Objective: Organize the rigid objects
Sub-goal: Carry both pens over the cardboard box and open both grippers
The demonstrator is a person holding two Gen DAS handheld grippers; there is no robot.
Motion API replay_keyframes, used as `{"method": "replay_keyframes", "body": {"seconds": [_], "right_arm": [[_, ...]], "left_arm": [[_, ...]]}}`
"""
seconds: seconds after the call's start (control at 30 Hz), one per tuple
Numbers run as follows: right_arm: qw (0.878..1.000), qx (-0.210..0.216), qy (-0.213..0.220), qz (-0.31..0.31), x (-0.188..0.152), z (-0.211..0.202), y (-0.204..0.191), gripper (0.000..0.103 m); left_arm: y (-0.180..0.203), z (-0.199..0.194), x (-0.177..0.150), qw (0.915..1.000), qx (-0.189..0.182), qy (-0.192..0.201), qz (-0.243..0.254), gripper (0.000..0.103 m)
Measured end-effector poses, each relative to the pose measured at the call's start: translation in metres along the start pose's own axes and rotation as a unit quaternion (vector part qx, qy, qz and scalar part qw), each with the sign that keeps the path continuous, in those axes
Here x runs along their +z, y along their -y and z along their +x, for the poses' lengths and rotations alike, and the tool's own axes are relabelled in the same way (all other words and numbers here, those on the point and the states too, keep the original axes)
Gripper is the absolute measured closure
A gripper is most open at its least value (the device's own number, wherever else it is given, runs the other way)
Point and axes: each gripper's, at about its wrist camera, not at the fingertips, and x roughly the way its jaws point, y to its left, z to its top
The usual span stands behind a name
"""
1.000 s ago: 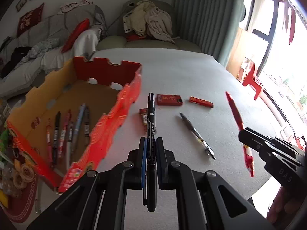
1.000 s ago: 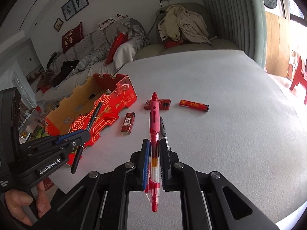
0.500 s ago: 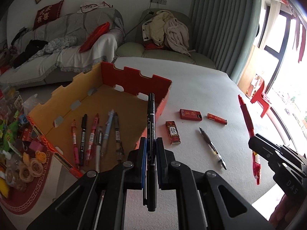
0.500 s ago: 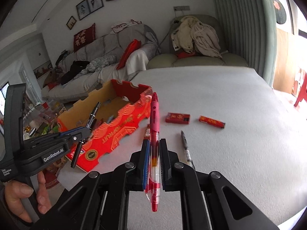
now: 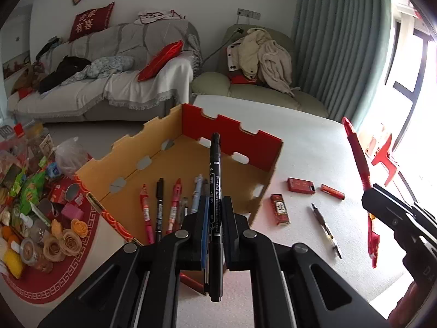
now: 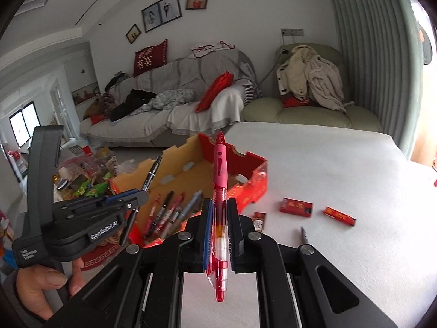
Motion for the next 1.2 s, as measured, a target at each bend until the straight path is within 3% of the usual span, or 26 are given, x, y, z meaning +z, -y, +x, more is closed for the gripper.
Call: {"method": "replay_keyframes", "body": {"seconds": [0.4, 1.2], "right_arm": [[0.999, 0.025, -0.013, -0.030, 0.014, 0.035, -0.040, 0.092], [0.997, 0.029, -0.039, -0.067, 0.029, 0.084, -0.071, 0.092]], "left_arm": [[-0.030, 0.007, 0.006, 0.9998, 0.015, 0.001, -0.016, 0.094], [-0.056, 0.030, 0.023, 0.9988, 0.039, -0.021, -0.020, 0.094]]}}
